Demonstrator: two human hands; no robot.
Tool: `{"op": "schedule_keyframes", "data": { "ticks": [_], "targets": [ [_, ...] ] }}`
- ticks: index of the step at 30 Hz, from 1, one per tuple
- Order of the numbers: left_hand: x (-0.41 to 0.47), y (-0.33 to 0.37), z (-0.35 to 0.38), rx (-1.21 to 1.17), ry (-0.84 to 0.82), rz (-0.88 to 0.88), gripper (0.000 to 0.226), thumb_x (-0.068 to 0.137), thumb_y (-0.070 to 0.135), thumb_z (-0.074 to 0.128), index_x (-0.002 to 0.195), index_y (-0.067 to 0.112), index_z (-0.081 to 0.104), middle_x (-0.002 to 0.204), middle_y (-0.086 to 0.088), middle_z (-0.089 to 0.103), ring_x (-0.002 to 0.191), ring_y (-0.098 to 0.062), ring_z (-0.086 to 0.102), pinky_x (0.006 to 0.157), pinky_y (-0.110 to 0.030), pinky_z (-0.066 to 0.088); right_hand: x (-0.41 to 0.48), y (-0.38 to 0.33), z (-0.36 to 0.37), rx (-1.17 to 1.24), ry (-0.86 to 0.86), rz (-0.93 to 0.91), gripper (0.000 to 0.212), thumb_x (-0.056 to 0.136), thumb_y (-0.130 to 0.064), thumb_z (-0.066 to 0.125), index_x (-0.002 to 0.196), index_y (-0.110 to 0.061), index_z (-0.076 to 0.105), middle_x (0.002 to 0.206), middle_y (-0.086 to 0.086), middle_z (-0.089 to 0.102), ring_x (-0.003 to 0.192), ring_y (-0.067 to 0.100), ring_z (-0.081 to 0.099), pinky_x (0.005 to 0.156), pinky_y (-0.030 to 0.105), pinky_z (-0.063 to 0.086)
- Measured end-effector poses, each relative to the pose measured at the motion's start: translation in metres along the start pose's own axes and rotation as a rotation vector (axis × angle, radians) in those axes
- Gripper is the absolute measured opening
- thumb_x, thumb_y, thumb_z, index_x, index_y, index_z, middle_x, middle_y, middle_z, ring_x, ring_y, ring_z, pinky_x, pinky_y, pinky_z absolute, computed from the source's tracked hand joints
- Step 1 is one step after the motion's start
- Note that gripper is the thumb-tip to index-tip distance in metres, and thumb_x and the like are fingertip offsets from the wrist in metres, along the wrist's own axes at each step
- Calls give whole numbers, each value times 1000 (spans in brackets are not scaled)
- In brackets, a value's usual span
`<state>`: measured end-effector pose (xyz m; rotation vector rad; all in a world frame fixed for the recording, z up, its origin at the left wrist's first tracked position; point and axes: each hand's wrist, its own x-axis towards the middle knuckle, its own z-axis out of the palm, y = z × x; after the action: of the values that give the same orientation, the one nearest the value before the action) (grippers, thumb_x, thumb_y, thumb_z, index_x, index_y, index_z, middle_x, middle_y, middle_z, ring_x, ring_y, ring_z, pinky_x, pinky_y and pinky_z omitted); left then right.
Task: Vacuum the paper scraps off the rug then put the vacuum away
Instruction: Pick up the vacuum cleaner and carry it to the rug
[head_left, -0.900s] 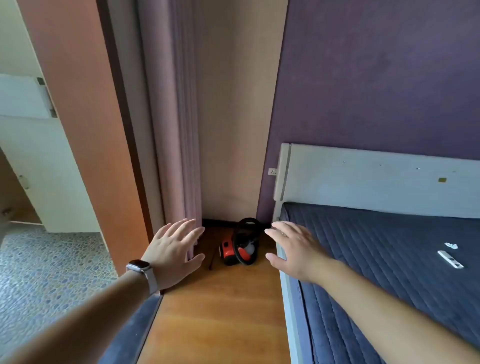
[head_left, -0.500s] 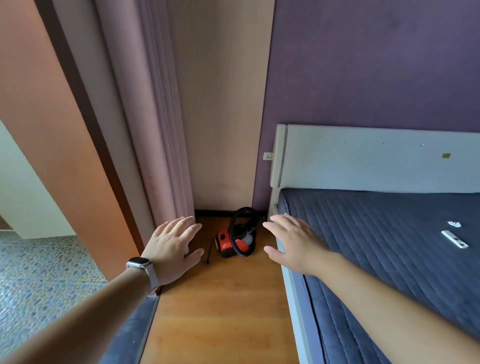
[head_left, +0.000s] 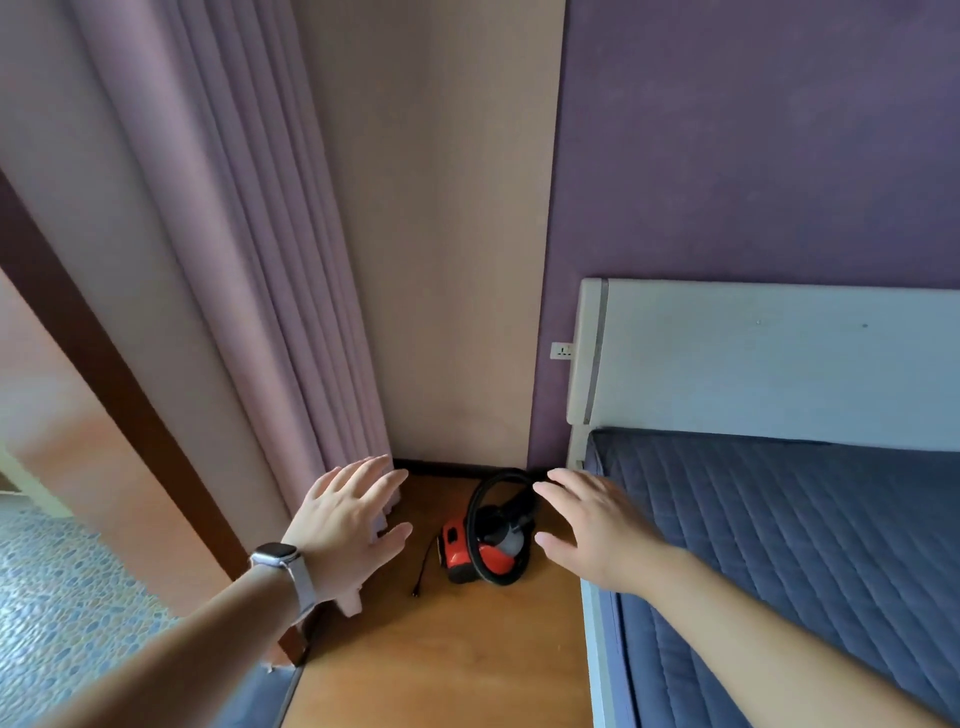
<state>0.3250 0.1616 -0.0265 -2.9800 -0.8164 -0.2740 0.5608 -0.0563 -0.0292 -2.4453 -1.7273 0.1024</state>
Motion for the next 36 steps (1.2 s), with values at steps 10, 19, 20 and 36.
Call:
{"op": "schedule_keyframes", "data": {
  "ticks": [10,19,20,36],
  "targets": [
    [102,-1,14,9,3,-32,74,83,68,25,145,32,41,152,2,40,140,-21,38,114,-40,26,103,58,-12,23,45,-91,64,97,-55,40,152,-25,34,156,-6,32,144,14,29,116,31,24],
    [194,-48,62,-33,-37,-44,68,84,66,32,143,33,42,149,2,43,136,-23,41,112,-42,31,202,76,9,-6,-20,-93,65,96,-58,38,152,-26,32,156,-7,30,144,15,27,117,32,25],
    [209,-54,67,-40,-36,-38,67,85,66,33,142,33,42,149,2,43,136,-23,41,112,-42,31,217,80,9,-13,-20,-84,66,95,-59,36,152,-26,33,155,-8,31,143,15,29,117,32,26],
    [384,-158,155,-175,-113,-15,71,84,66,28,146,32,36,154,3,36,140,-24,34,115,-44,28,414,118,45,-18,-67,-38,68,88,-60,37,143,-22,48,144,-4,47,132,19,45,106,37,41]
  ]
}}
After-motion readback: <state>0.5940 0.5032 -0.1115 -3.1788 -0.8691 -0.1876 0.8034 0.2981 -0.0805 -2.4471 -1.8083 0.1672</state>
